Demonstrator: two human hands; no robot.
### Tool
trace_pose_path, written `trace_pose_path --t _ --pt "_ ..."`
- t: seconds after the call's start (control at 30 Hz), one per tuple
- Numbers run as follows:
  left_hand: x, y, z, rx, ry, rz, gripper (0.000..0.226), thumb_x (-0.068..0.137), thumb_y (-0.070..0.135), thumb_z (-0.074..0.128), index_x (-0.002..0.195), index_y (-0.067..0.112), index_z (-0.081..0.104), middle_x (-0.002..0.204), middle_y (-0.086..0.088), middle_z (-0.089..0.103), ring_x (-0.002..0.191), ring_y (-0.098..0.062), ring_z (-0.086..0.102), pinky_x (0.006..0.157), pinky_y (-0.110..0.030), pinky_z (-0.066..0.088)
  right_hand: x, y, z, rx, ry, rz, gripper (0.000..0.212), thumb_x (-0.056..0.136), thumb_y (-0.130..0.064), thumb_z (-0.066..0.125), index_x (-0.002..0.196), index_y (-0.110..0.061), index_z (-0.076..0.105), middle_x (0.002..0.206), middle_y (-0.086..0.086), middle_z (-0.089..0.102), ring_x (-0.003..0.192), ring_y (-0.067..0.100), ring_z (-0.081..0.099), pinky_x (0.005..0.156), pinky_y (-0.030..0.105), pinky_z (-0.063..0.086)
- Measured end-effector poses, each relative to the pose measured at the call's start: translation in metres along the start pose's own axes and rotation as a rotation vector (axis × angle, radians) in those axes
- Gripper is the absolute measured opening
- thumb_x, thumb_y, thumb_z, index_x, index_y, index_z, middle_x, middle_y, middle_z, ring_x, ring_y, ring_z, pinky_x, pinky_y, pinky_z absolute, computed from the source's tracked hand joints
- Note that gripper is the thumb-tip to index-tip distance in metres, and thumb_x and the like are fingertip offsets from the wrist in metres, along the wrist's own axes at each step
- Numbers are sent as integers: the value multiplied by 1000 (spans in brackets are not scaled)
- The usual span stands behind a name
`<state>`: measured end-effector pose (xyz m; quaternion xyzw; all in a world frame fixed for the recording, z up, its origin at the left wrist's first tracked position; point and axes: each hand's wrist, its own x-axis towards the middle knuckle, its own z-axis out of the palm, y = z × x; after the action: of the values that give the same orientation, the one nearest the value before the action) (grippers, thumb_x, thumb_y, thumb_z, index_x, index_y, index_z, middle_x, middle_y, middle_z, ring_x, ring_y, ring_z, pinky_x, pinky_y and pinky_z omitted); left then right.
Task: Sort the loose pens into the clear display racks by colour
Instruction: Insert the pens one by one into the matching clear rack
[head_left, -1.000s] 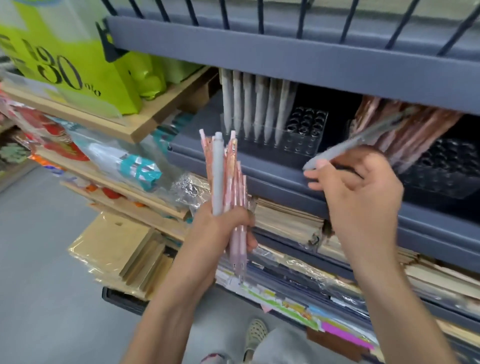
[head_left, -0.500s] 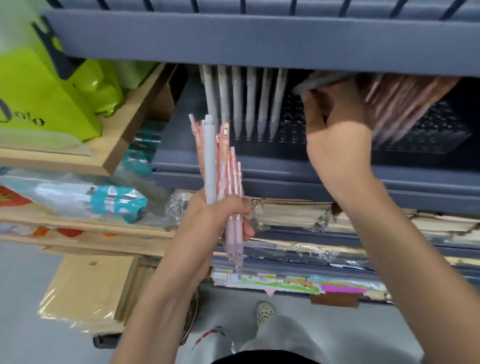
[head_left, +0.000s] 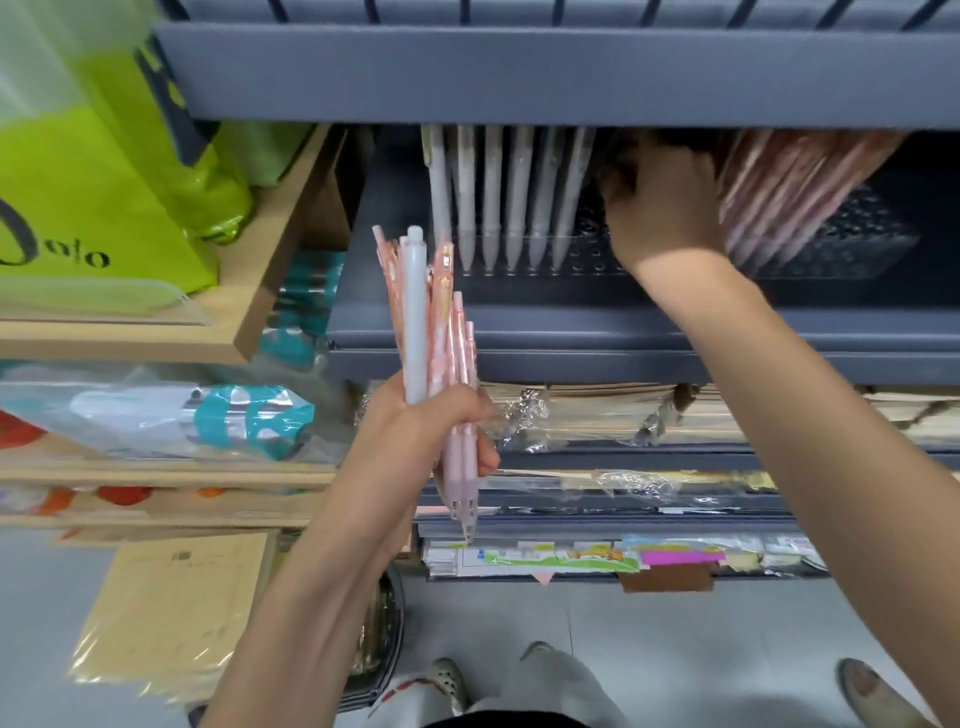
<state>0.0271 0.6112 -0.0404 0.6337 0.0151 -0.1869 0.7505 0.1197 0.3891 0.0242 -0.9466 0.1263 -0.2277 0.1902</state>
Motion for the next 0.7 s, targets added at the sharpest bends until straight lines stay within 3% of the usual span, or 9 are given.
trace_pose_path --t 0.13,0.23,0.33,0.47,0.6,0.7 --pt "1 -1 9 -8 17 17 34 69 21 70 98 6 60 58 -10 64 53 -21 64 53 -26 53 9 2 -4 5 -51 -86 29 98 -13 45 120 1 58 123 22 61 114 39 54 90 35 39" --pt "1 -3 16 -11 41 31 29 72 22 71 95 7 64 58 -9 64 53 -22 64 54 -28 54 13 4 -4 65 -87 -123 30 97 -13 46 124 -2 54 121 19 59 113 35 54 82 27 35" --pt "1 -8 24 -49 49 55 7 74 19 71 78 16 76 61 -6 65 53 -22 63 55 -30 55 16 8 -1 118 -109 -130 31 97 -15 46 126 -5 54 118 17 60 106 32 57 78 24 32" --pt "-2 -13 36 -86 61 94 10 76 18 71 76 24 79 72 -5 70 57 -20 64 56 -29 55 17 10 0 116 -99 -155 32 97 -15 47 127 -7 54 122 16 60 110 32 56 78 22 32" --pt "-6 -20 45 -106 65 121 9 78 17 73 86 18 77 79 -7 73 59 -21 67 55 -30 55 11 11 -2 89 -79 -120 34 96 -16 46 127 -8 56 123 16 63 114 35 56 91 33 44" --pt "-7 -22 49 -108 56 125 9 78 18 75 87 16 76 83 -11 74 61 -24 69 56 -30 57 -17 18 -16 298 36 -91 28 94 -15 49 116 -13 65 108 7 70 103 25 63 92 35 48"
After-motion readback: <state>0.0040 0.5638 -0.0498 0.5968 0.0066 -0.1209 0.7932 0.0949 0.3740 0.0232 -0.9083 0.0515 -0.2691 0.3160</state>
